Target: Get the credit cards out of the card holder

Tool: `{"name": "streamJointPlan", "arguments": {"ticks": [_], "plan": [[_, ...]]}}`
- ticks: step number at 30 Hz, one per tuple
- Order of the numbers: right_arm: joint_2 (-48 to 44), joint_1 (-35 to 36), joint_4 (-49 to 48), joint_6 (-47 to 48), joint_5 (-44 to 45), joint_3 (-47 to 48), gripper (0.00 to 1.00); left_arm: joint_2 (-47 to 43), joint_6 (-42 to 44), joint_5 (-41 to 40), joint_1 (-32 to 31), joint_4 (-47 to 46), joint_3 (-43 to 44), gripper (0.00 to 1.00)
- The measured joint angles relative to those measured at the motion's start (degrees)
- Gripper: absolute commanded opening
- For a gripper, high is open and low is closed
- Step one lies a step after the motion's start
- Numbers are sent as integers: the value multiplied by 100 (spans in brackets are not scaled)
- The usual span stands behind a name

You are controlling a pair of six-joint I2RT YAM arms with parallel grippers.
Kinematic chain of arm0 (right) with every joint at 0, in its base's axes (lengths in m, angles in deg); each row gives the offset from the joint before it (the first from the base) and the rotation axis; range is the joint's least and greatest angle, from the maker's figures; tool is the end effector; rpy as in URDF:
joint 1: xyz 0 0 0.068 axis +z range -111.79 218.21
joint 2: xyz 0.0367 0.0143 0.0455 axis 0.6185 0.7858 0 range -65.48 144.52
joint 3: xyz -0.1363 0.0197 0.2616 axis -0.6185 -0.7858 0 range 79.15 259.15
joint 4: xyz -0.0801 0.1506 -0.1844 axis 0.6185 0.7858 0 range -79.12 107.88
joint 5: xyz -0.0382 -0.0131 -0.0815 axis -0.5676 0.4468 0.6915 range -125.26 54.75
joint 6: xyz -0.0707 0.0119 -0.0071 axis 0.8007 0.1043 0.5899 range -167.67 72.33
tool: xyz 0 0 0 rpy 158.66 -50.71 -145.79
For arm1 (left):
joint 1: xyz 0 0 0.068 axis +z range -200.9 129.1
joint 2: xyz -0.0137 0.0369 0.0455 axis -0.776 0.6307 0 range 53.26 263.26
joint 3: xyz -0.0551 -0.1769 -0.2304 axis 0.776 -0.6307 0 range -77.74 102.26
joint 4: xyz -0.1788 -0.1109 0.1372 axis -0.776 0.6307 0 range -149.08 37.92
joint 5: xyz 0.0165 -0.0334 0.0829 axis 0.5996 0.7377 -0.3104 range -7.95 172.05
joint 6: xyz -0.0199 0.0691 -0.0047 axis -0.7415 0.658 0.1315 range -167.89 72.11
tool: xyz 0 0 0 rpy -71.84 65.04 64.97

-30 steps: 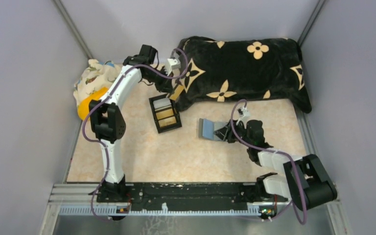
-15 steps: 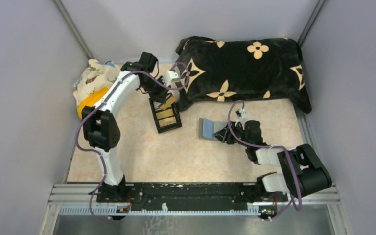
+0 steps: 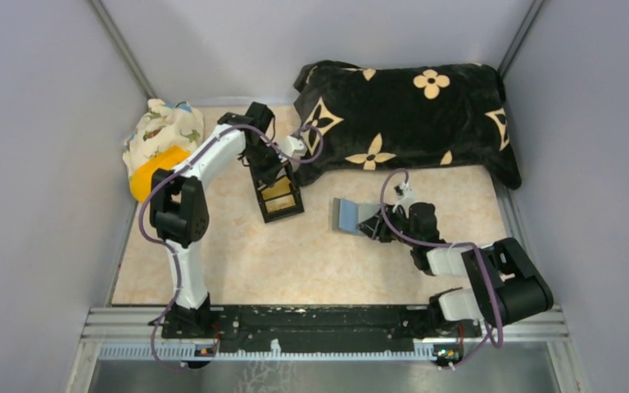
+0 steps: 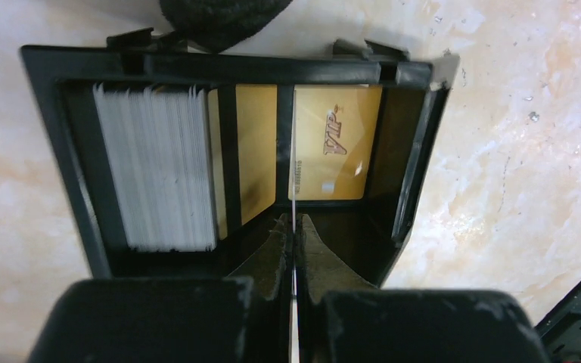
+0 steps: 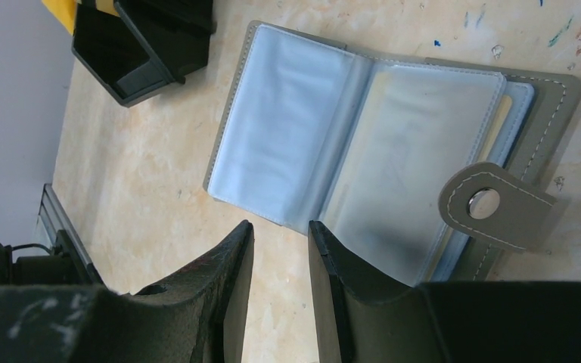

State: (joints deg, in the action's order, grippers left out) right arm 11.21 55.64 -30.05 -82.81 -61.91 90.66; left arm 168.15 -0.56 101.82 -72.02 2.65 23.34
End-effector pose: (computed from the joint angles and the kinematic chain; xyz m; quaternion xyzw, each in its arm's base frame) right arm 0.2043 0.0922 0.1538 0.0021 0.8268 0.4075 0.3878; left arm 0.3799 -0.1684 0.2508 0.5676 0.7959 -0.1378 0.1593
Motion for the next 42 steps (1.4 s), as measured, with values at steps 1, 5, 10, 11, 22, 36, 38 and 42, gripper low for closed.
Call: {"name": "streamJointPlan", "arguments": {"ticks": [1, 5, 10, 11, 22, 36, 38, 42], "plan": [[4, 0, -7, 0, -2, 0, 33, 55, 9, -57, 0, 0, -44, 0], [103, 0, -22, 0, -4, 0, 33, 240, 31, -223, -7, -2, -118, 0], [155, 0, -26, -2, -2, 0, 33, 343, 52, -356, -17, -7, -116, 0], [155, 0, -26, -2, -2, 0, 33, 365, 55, -382, -24, -7, -116, 0], [179, 0, -149, -9, -7, -63, 33, 511, 46, -730, -129, -37, -116, 11], [234, 0, -330, -72, -79, -66, 33, 511, -162, -1154, -168, -494, -42, 24], [238, 0, -339, -90, -94, -66, 33, 505, -216, -1215, -205, -557, -42, 24], [240, 0, -369, -96, -118, -66, 33, 389, -289, -1355, -269, -933, -76, 24]]}}
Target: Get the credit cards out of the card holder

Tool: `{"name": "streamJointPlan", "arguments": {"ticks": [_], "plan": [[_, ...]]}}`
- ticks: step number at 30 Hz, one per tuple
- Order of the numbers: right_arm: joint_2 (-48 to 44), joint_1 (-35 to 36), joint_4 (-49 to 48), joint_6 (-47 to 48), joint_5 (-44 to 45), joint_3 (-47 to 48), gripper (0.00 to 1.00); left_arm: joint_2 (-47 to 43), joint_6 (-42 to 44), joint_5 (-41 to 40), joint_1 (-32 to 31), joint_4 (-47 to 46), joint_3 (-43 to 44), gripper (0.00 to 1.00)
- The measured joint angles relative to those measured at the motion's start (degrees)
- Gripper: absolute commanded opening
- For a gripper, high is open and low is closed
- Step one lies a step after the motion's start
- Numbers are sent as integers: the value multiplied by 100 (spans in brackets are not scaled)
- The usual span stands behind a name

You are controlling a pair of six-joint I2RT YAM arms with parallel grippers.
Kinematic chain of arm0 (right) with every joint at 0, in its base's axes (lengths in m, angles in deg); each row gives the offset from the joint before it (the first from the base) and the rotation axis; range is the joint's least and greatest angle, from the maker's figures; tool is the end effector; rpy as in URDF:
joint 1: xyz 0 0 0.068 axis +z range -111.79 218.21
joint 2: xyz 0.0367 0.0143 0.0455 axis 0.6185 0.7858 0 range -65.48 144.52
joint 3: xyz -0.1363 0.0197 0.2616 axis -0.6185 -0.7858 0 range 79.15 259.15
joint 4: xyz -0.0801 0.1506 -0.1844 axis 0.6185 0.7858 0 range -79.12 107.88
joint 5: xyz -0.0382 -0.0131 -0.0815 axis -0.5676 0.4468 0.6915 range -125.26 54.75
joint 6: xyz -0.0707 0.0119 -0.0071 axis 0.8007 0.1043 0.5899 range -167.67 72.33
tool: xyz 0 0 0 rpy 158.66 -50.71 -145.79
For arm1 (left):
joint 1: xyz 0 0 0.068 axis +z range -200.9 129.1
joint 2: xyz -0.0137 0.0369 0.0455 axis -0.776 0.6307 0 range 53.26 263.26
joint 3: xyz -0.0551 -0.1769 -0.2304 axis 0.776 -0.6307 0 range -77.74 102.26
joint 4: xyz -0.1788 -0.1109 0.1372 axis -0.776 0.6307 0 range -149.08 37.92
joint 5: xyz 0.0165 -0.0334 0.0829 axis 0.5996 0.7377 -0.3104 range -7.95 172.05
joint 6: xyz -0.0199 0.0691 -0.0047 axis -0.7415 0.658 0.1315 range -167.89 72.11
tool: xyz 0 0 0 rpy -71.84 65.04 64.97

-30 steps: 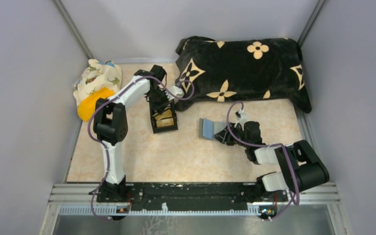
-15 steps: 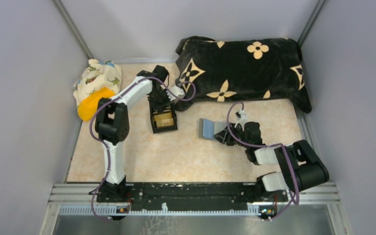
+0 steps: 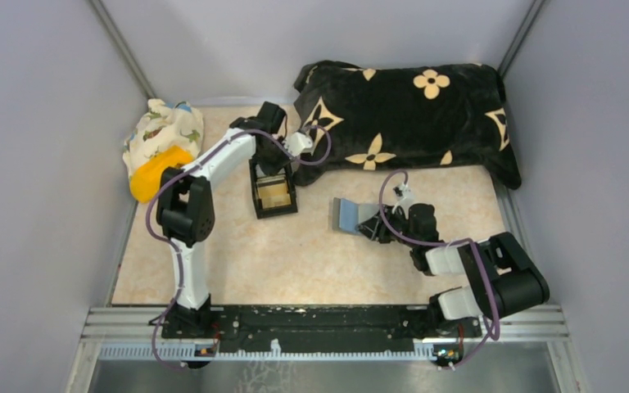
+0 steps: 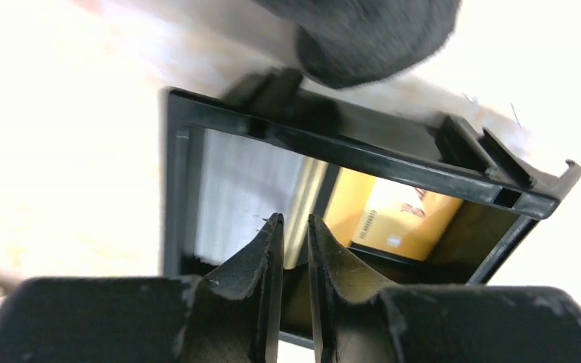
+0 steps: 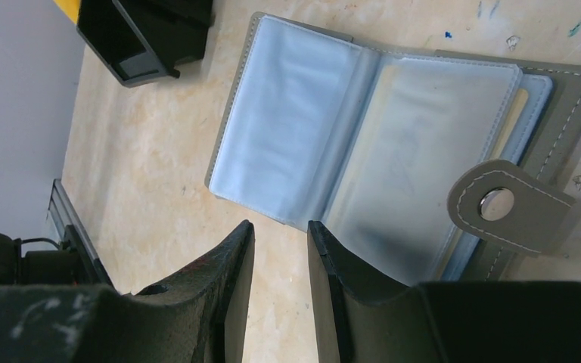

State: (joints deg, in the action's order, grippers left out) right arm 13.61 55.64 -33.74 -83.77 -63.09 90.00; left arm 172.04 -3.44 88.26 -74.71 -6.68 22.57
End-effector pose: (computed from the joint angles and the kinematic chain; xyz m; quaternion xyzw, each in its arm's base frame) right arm 0.2056 0.0937 0.1500 0.0018 0.8229 0.4190 0.3837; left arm 0.4027 -0.1848 0.2224 0.5600 0.8100 -0.0229 0.1728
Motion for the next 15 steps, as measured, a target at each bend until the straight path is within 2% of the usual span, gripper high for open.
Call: {"name": "streamJointPlan", "arguments": {"ticks": [10, 11, 12, 13, 15], "plan": [[17, 0, -35, -9, -68, 0, 35, -1556, -326, -472, -46, -2297, -752, 25], [17, 0, -37, -7, -68, 0, 38, -1727, -439, -479, -46, -2540, -835, 31], [15, 0, -37, -7, -63, 0, 42, -1893, -597, -461, -46, -2778, -927, 55], [2, 0, -24, -4, -48, 0, 45, -2055, -763, -391, -46, -3032, -1054, 72], [-114, 2, 42, -2, -7, 0, 49, -2511, -1270, 13, -44, -3775, -1600, 70]]}}
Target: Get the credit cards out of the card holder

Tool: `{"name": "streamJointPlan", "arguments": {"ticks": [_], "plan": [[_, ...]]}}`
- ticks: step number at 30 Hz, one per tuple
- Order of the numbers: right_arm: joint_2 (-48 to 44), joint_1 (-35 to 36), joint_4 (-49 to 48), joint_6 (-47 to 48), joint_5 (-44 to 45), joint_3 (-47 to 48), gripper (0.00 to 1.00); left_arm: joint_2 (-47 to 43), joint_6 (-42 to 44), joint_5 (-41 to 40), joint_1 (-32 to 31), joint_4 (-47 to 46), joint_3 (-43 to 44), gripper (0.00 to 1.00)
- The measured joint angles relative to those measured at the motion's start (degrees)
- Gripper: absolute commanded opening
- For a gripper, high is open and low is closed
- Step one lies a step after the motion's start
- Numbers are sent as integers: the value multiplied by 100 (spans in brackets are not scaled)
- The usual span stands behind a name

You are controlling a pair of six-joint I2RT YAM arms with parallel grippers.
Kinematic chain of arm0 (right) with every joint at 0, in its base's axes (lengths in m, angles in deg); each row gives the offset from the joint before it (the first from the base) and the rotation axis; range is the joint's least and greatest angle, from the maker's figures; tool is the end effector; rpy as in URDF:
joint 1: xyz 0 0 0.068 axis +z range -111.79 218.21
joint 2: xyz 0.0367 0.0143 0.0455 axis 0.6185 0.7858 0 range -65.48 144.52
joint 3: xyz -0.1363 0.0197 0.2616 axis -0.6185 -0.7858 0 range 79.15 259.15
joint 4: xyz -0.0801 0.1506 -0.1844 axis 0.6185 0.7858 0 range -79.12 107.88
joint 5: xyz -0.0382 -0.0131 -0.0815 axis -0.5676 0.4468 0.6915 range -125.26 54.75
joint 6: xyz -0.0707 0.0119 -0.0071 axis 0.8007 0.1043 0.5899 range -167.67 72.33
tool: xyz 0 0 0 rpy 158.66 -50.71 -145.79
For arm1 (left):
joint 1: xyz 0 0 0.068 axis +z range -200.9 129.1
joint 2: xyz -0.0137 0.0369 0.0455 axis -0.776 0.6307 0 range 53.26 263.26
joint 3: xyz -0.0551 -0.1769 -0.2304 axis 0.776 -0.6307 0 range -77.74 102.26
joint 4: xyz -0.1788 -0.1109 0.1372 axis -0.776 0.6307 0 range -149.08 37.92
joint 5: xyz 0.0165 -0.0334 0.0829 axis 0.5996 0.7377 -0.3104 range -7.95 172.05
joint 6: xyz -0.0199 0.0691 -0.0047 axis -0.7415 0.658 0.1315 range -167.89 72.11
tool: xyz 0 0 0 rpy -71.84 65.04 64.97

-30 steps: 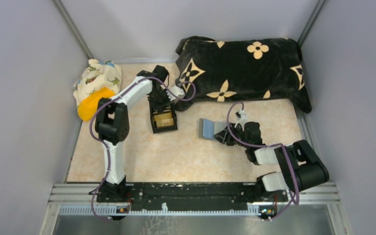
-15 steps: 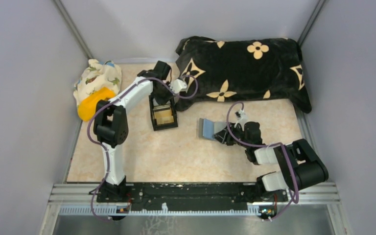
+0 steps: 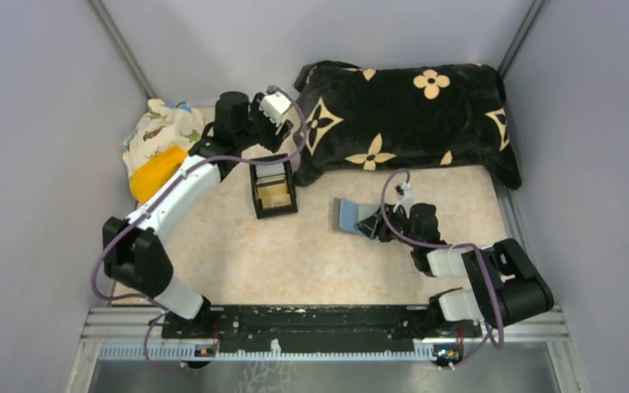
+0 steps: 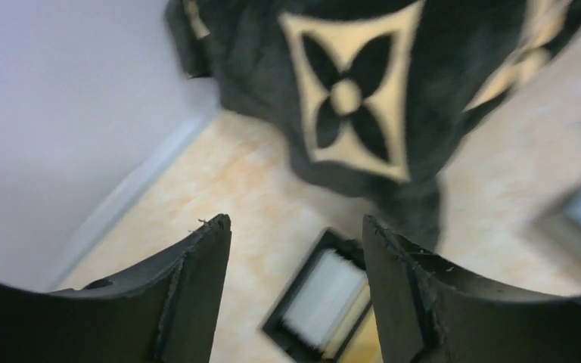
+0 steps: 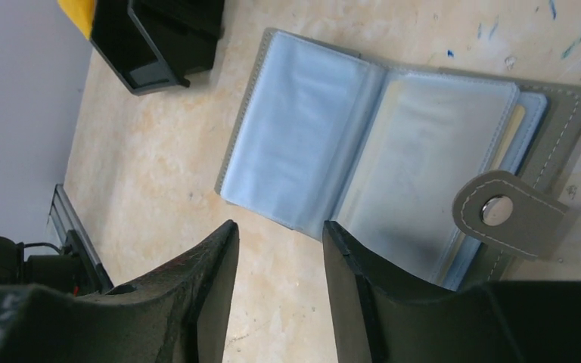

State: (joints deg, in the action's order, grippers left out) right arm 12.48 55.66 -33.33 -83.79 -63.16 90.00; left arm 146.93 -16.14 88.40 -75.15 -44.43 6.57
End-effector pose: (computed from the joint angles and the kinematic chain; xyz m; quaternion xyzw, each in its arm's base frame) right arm 0.2044 0.0935 0.1532 -0.0004 0.8197 0.4211 0.3882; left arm 0.3627 -0.1706 0.3674 0.4199 0.7252 -0.0108 0.5456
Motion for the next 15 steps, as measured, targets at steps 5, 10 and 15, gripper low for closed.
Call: {"name": "streamJointPlan", "arguments": {"ticks": [5, 10, 15], "plan": [[-931, 0, 472, 114, 431, 24, 64, -785, -1698, 1071, -428, -1788, -1305, 69], [-1620, 0, 1567, 605, 1331, 553, 64, -525, -2601, 389, -1915, -2457, -1432, 95], [-1729, -2, 2402, 809, 2343, 1056, 56, -426, -4087, 208, -1993, -3700, -2544, 99]]}}
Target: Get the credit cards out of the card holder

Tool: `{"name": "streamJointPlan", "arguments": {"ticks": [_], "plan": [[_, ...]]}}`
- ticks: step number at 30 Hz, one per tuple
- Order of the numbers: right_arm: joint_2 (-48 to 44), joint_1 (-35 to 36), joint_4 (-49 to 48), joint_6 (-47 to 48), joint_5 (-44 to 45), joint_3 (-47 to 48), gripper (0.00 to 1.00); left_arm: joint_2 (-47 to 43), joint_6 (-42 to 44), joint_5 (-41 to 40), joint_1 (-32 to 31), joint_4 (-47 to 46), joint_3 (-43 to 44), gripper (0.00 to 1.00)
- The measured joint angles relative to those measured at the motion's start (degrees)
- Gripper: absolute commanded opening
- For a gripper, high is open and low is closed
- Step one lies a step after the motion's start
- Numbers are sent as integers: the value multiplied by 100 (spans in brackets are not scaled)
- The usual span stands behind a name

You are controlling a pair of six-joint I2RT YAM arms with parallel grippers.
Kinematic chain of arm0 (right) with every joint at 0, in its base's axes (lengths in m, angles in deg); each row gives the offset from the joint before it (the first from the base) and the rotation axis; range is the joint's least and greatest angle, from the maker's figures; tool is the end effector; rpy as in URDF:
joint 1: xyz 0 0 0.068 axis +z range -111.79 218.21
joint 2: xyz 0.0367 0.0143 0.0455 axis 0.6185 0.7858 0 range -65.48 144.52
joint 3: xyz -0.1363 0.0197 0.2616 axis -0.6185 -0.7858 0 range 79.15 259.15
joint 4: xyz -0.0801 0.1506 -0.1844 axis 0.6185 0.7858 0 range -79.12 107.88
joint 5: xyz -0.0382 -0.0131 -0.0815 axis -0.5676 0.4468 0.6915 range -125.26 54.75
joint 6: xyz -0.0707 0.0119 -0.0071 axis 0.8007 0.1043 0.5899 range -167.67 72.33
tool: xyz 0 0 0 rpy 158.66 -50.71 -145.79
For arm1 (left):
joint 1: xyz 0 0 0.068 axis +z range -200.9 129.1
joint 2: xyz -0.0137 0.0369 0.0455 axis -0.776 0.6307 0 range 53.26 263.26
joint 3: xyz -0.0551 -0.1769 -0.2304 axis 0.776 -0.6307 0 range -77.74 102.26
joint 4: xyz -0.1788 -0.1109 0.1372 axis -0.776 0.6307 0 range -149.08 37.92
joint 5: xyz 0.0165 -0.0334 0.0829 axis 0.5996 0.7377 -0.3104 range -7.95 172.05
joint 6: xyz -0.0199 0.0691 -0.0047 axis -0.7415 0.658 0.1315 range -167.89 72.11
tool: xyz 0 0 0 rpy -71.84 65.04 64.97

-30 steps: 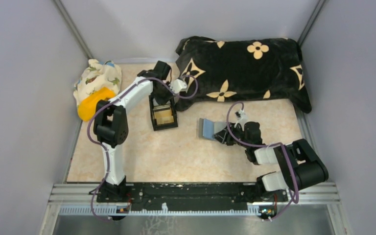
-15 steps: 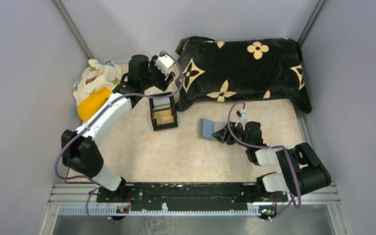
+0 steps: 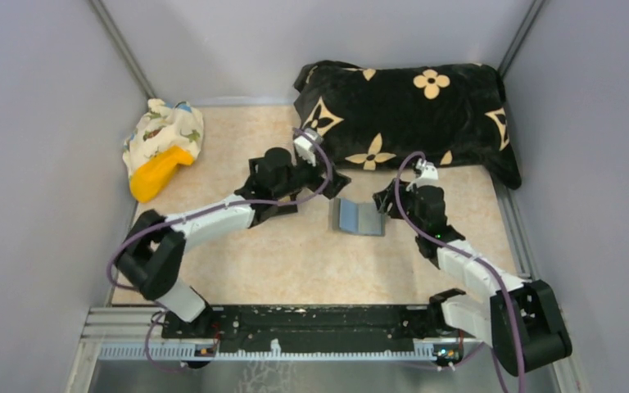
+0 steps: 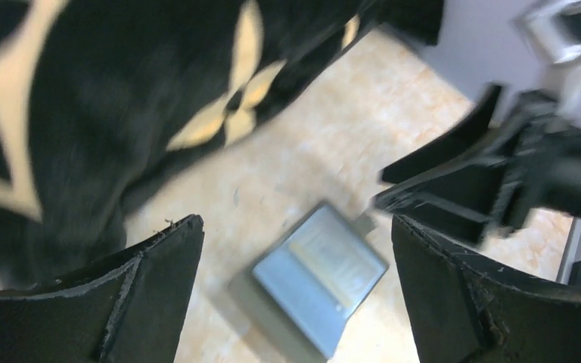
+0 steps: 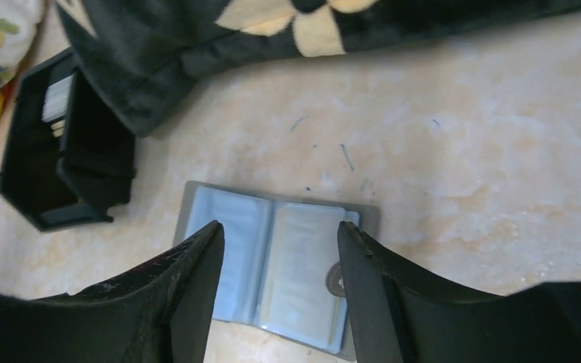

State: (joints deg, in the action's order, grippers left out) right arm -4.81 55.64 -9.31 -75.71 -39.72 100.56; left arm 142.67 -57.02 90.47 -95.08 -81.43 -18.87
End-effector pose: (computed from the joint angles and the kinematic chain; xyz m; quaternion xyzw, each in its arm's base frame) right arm 0.2127 0.0717 0.2190 0.0527 0.8125 0.2534 0.5224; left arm 0.2669 -0.2716 0.3149 0.2729 0.7043 -0.3426 0.5587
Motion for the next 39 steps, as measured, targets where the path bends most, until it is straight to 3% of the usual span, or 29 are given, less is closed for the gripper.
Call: {"name": "streamJointPlan", "arguments": {"ticks": [3, 5, 10, 15, 20, 30, 39], "plan": [[98, 0, 437, -17, 304, 127, 54, 520, -1014, 560, 597, -776, -669, 99], [166, 0, 647, -59, 337, 133, 53, 925, -1370, 688, 793, -761, -741, 98], [-109, 35, 837, -153, 350, -13, 52, 1108, -1460, 684, 201, -507, -481, 84], [-599, 118, 953, -103, 356, -35, 51, 1143, -1486, 710, -160, -496, 111, 56], [-575, 472, 1021, -46, 402, -28, 48, 1655, -1532, 474, -114, -391, 260, 46], [490, 883, 557, -254, 337, 122, 40, 2090, -1370, -22, -105, 256, -118, 42], [1095, 866, 516, -566, 616, 107, 46, 2116, -1307, -42, -105, 221, -116, 44]]}}
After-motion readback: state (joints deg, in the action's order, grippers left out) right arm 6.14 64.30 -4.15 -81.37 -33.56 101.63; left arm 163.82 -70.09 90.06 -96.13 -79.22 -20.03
